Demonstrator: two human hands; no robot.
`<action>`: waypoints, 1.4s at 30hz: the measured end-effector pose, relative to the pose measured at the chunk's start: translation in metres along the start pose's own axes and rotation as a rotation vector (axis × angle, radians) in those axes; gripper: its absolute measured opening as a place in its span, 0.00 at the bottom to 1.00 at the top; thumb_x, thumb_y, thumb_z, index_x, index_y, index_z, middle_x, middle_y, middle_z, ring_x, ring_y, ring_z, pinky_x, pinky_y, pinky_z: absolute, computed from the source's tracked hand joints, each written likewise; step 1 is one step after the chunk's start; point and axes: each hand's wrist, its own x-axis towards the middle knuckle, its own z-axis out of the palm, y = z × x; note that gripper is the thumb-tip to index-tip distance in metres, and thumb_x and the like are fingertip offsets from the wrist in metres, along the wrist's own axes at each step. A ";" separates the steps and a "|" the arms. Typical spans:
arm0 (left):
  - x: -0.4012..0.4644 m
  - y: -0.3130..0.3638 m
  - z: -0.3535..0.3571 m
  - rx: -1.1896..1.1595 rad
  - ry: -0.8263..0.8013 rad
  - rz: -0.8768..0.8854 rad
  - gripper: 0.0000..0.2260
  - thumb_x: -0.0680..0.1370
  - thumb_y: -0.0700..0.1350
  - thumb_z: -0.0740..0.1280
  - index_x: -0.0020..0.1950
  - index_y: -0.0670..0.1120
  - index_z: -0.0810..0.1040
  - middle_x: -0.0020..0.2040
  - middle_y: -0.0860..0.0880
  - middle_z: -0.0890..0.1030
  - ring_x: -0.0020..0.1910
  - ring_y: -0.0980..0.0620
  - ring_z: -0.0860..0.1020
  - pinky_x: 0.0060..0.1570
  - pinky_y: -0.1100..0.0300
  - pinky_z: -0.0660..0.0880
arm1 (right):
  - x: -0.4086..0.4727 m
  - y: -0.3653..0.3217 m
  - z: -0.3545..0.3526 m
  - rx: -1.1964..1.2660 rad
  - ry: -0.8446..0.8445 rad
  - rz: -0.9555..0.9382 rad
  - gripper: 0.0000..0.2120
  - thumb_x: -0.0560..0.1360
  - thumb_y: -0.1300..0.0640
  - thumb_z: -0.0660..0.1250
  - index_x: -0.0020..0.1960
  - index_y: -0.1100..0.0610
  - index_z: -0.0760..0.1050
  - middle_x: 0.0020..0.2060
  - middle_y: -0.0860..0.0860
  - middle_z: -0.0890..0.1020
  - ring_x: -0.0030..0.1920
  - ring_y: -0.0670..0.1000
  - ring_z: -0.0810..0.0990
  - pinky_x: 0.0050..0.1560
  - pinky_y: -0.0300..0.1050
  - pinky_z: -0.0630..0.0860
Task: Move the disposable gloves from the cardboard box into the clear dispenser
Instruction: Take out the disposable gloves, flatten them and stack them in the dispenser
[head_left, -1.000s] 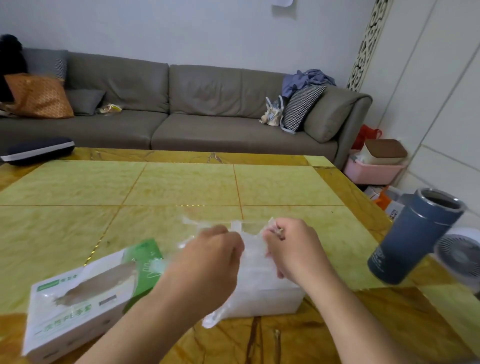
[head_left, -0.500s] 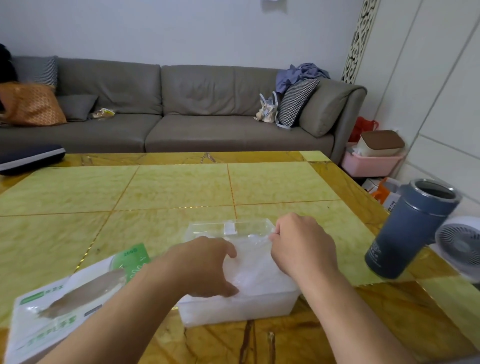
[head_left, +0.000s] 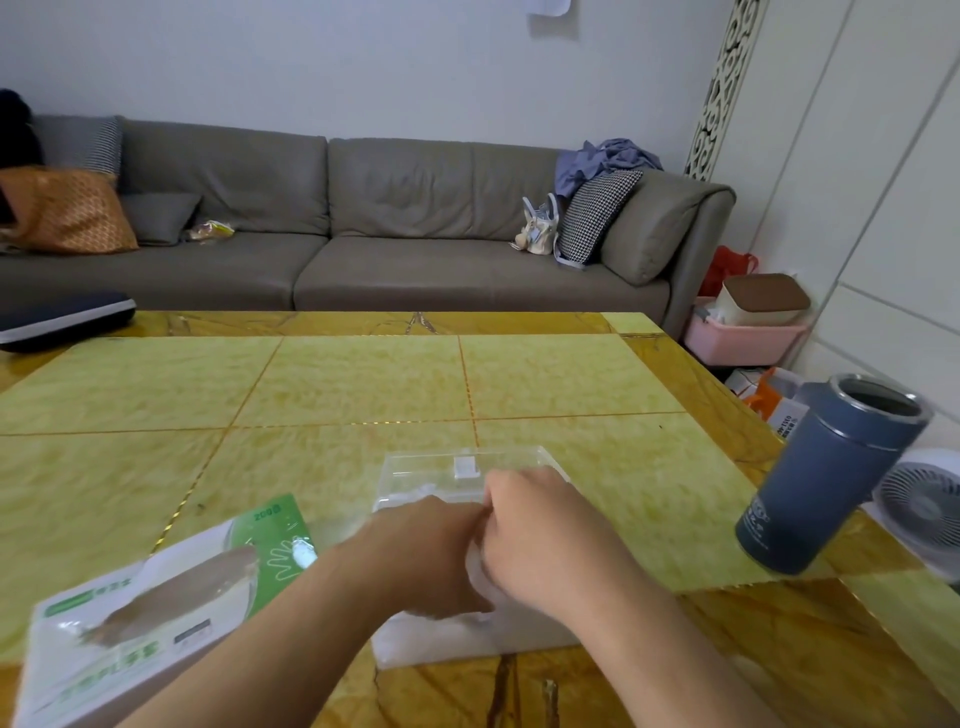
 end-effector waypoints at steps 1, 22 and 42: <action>-0.001 -0.001 0.000 -0.016 0.006 -0.005 0.20 0.72 0.60 0.72 0.61 0.59 0.72 0.44 0.58 0.75 0.47 0.51 0.78 0.41 0.57 0.71 | 0.000 0.004 -0.001 -0.048 -0.036 0.021 0.07 0.79 0.57 0.62 0.43 0.57 0.74 0.42 0.51 0.77 0.40 0.54 0.79 0.34 0.46 0.73; 0.002 0.014 -0.008 0.056 -0.225 -0.187 0.10 0.79 0.48 0.70 0.43 0.45 0.75 0.34 0.50 0.75 0.34 0.50 0.75 0.38 0.59 0.73 | 0.034 0.013 0.011 -0.361 -0.507 0.130 0.31 0.75 0.52 0.75 0.75 0.46 0.69 0.64 0.51 0.78 0.51 0.56 0.75 0.50 0.50 0.76; 0.001 0.021 -0.013 0.149 -0.317 -0.220 0.25 0.81 0.39 0.66 0.77 0.38 0.66 0.52 0.43 0.80 0.55 0.44 0.80 0.55 0.56 0.76 | 0.029 0.016 0.018 -0.279 -0.449 0.147 0.31 0.74 0.57 0.73 0.74 0.49 0.68 0.64 0.54 0.77 0.53 0.55 0.77 0.50 0.47 0.73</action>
